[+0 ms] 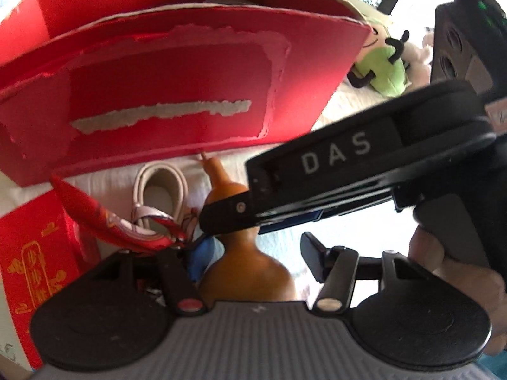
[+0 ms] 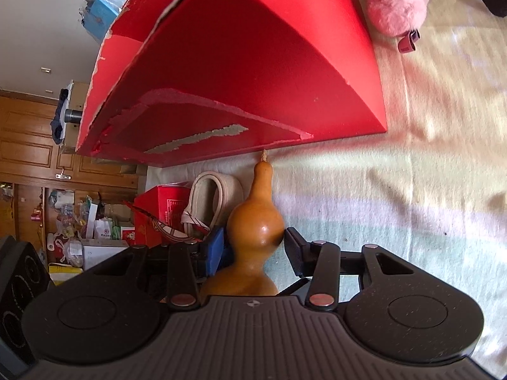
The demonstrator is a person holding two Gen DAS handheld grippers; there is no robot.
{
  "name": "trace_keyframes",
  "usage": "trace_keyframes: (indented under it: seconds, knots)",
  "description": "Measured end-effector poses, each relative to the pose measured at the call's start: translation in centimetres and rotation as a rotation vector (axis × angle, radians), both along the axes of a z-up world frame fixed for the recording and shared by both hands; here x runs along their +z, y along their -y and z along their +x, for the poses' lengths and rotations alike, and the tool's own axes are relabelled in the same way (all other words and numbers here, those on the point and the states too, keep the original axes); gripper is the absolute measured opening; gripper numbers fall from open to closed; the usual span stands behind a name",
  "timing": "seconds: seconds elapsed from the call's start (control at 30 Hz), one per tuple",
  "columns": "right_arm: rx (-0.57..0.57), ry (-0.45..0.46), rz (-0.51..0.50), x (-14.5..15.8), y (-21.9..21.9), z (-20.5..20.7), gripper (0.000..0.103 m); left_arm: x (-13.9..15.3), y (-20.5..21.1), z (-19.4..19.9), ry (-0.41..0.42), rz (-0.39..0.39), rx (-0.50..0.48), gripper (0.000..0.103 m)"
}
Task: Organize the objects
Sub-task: 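Grasp the orange bottle gourd around its base with the right gripper, then lift the gourd with the right gripper and carry it over the red box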
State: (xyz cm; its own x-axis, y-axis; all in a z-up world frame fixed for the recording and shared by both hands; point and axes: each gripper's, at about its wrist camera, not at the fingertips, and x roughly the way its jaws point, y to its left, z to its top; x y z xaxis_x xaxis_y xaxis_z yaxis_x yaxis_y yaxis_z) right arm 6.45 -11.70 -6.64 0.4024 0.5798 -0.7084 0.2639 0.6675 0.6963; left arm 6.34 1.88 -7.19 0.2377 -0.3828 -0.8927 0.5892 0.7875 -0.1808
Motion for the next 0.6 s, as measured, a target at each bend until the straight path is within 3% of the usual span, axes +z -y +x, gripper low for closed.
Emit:
trace_keyframes:
  seconds: [0.17,0.2,0.6]
  knots:
    - [-0.007,0.005,-0.011,-0.2,0.6,-0.5,0.045,0.0,0.6,-0.2,-0.008,-0.001,-0.009,0.058]
    - [-0.010,0.001,-0.010,-0.2,0.7,-0.6,0.045,0.0,0.7,-0.2,-0.016,-0.005,-0.014,0.053]
    - [-0.115,0.022,-0.037,1.1,4.5,-4.2,0.044,0.7,4.9,-2.0,-0.014,-0.033,-0.129,0.054]
